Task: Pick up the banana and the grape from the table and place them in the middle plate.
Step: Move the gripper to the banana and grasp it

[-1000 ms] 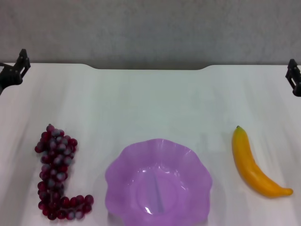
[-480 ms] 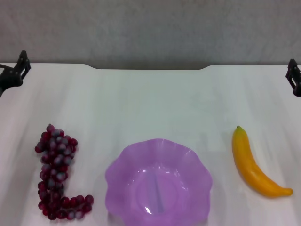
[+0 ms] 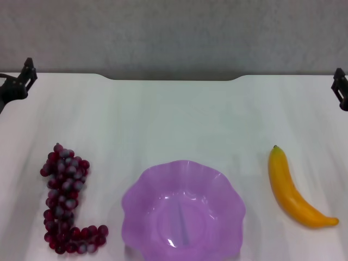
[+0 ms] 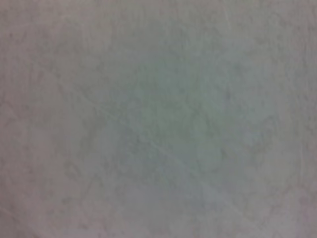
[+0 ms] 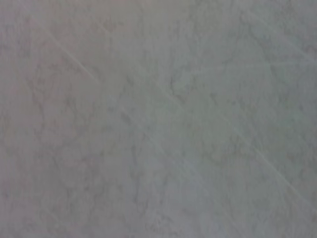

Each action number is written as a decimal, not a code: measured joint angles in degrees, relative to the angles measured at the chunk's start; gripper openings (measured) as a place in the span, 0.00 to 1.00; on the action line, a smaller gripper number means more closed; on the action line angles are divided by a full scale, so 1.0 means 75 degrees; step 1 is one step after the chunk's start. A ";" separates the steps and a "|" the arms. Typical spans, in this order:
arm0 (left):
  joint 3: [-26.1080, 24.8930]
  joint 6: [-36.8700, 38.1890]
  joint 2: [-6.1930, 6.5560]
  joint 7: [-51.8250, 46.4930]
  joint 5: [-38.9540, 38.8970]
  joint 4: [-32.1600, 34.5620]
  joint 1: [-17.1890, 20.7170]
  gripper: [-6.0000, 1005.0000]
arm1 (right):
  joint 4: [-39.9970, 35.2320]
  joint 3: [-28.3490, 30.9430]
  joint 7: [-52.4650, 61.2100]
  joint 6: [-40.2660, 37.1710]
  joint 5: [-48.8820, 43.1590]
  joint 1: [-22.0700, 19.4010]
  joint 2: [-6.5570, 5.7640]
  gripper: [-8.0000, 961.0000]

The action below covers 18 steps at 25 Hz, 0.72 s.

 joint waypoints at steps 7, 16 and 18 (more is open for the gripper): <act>-0.0050 -0.0080 -0.0009 0.0000 0.0000 -0.0010 -0.0026 0.74 | 0.0037 0.0104 -0.0002 0.0166 0.0002 0.0027 -0.0002 0.65; -0.0067 -0.0199 -0.0008 0.0000 -0.0004 -0.0013 -0.0067 0.73 | -0.0466 0.0974 0.0002 0.2892 0.0002 0.0473 -0.0033 0.65; -0.0070 -0.0231 -0.0007 0.0000 -0.0006 -0.0013 -0.0071 0.73 | -0.0537 0.1193 0.0001 0.3522 0.0001 0.0608 -0.0028 0.65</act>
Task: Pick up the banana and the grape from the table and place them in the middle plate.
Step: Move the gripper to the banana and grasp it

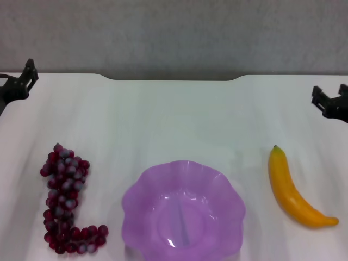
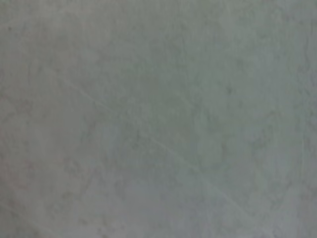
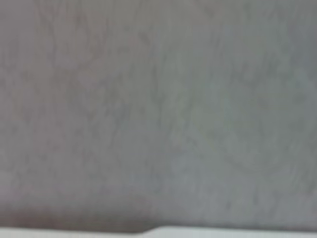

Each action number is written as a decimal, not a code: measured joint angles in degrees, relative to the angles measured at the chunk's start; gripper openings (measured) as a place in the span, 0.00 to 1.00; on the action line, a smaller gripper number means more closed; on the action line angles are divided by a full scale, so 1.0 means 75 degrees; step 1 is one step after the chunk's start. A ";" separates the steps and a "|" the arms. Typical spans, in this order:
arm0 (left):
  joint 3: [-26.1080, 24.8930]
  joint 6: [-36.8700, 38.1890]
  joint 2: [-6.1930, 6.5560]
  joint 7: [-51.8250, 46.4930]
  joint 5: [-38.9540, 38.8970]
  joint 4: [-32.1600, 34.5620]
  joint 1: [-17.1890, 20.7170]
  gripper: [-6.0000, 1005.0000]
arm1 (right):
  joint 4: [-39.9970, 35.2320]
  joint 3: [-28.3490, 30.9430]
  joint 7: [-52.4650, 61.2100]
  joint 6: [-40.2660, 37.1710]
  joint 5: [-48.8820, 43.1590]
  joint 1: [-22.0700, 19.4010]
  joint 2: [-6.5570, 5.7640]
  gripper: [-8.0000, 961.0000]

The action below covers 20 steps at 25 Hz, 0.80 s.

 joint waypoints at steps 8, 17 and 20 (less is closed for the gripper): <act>-0.0019 -0.0049 0.0001 0.0000 -0.0006 0.0001 -0.0001 0.73 | -0.0937 0.0839 -0.0001 0.2752 0.0000 0.0198 0.0006 0.65; -0.0019 -0.0049 0.0001 -0.0012 -0.0006 0.0002 -0.0006 0.73 | -0.0761 0.1722 -0.0020 0.5019 0.0000 0.0881 -0.0003 0.65; -0.0018 -0.0048 0.0001 -0.0013 -0.0006 0.0001 -0.0011 0.73 | -0.0214 0.1791 -0.0070 0.5221 -0.0001 0.1289 -0.0010 0.65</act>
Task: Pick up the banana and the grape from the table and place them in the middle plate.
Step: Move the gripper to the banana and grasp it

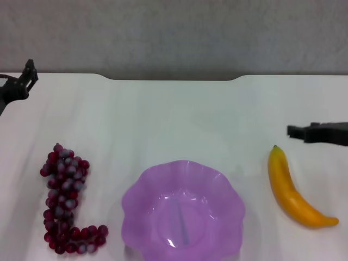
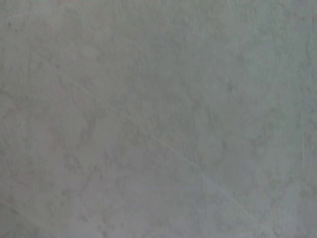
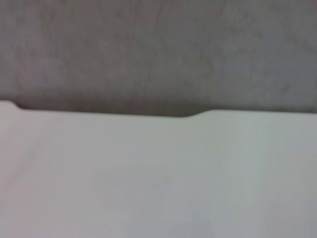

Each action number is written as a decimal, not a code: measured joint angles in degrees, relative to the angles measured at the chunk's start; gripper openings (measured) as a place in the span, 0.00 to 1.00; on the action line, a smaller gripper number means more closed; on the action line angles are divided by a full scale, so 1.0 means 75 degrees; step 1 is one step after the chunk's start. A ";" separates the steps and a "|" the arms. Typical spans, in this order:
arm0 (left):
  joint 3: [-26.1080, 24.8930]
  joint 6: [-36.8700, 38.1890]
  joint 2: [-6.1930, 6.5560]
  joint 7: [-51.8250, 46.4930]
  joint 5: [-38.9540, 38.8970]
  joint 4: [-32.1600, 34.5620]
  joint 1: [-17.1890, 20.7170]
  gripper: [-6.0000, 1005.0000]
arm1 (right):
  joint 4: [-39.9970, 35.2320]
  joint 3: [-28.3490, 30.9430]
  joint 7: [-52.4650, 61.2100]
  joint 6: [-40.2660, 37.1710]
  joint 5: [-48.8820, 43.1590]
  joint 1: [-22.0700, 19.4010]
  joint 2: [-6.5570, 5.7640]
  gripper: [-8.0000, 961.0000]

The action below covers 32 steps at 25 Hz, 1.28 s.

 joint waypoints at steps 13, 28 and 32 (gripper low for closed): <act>-0.0001 -0.0010 0.0000 -0.0011 -0.0012 0.0000 -0.0033 0.73 | 0.2249 -0.0102 -0.0248 0.0440 -0.0029 0.1498 0.0021 0.65; -0.0013 -0.0012 0.0007 -0.0020 -0.0012 0.0038 -0.0057 0.73 | 0.3022 -0.0085 -0.0158 0.0579 -0.0091 0.1860 0.0015 0.66; -0.0013 -0.0012 0.0000 -0.0022 -0.0012 0.0055 -0.0101 0.73 | 0.3516 -0.0105 -0.0158 0.0502 -0.0099 0.2142 0.0005 0.66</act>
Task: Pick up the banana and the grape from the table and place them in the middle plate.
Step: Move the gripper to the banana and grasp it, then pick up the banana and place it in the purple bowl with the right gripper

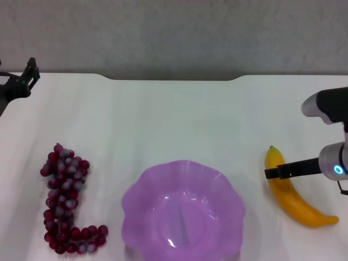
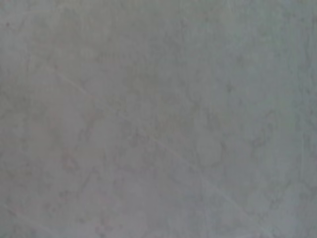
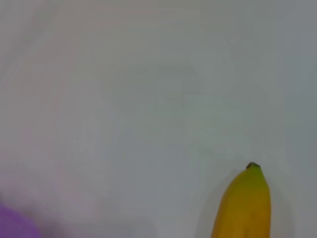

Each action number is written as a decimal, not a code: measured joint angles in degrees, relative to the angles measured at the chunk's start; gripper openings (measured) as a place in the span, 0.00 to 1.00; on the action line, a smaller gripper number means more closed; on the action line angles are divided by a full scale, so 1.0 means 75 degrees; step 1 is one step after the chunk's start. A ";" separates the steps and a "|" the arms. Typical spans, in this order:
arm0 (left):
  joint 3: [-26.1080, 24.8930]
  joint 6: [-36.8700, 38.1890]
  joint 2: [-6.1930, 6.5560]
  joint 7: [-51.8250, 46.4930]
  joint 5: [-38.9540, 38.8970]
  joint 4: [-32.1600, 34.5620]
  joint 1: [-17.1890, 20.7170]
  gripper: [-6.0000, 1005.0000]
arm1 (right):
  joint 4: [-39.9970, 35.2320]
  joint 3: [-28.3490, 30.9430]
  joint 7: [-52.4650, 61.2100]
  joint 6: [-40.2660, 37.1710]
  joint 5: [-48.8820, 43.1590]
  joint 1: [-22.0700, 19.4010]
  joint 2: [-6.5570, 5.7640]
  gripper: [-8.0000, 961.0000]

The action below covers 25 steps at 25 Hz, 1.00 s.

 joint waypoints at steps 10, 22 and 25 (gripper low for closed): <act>0.0000 0.0000 -0.0001 -0.0013 0.0000 -0.0041 -0.0006 0.73 | 0.0975 -0.0005 -0.0060 -0.0464 -0.0006 0.0483 -0.0001 0.65; 0.0001 0.0000 -0.0001 -0.0071 0.0000 -0.0044 0.0030 0.73 | 0.1129 0.0006 -0.0078 -0.0698 -0.0004 0.0498 0.0001 0.55; 0.0001 0.0000 -0.0001 -0.0071 0.0000 -0.0044 0.0040 0.73 | 0.1074 0.0035 -0.0079 -0.0797 0.0023 0.0417 0.0009 0.53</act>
